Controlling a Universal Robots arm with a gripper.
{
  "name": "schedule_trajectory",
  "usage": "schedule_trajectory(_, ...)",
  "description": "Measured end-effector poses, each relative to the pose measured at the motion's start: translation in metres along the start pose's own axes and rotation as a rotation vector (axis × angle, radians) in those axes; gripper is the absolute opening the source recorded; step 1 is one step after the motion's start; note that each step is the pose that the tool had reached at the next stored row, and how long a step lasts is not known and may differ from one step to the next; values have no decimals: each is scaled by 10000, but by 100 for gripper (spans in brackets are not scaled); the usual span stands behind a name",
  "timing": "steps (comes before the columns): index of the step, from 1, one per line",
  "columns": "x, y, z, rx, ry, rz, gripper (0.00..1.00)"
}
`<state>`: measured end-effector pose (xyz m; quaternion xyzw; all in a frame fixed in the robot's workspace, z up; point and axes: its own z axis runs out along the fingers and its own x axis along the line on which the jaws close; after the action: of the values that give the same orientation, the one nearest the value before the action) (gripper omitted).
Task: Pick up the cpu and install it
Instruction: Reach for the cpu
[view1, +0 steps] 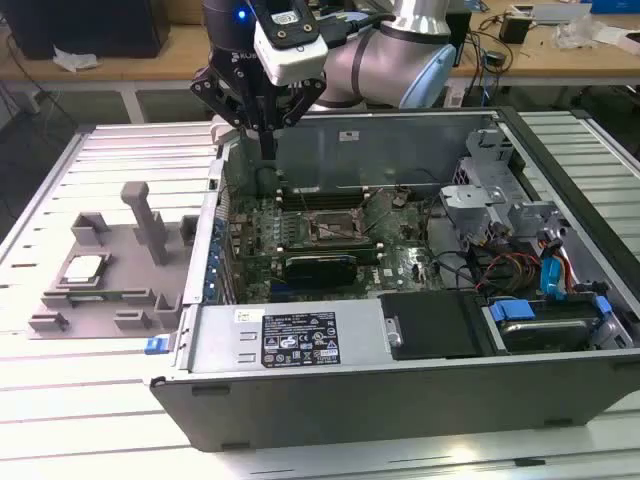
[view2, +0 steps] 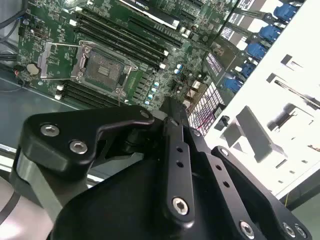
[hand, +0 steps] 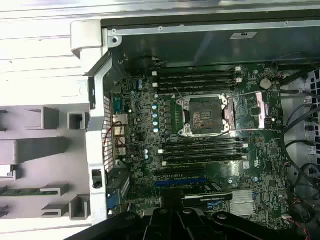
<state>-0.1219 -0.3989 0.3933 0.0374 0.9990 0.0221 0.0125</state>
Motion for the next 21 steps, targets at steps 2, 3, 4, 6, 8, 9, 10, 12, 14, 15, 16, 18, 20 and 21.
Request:
schedule_trajectory(2, 0, 0, 0, 0, 0, 1, 11)
schedule_trajectory(3, 0, 0, 0, 0, 0, 0, 11)
schedule_trajectory(4, 0, 0, 0, 0, 0, 0, 11)
schedule_trajectory(6, 0, 0, 0, 0, 0, 0, 11)
schedule_trajectory(8, 0, 0, 0, 0, 0, 0, 11)
schedule_trajectory(9, 0, 0, 0, 0, 0, 0, 11)
schedule_trajectory(10, 0, 0, 0, 0, 0, -1, 11)
schedule_trajectory(12, 18, -2, 0, 0, -1, 0, 11)
schedule_trajectory(14, 37, -3, -1, 0, 0, 1, 11)
schedule_trajectory(15, 60, -4, -2, 1, 0, 1, 11)
schedule_trajectory(16, 81, -6, -2, 0, 0, 1, 11)
schedule_trajectory(18, 121, -9, -3, 0, 0, 0, 11)
schedule_trajectory(20, 145, -11, -4, 0, 0, 0, 11)
schedule_trajectory(21, 170, -12, -5, 0, -1, 0, 11)
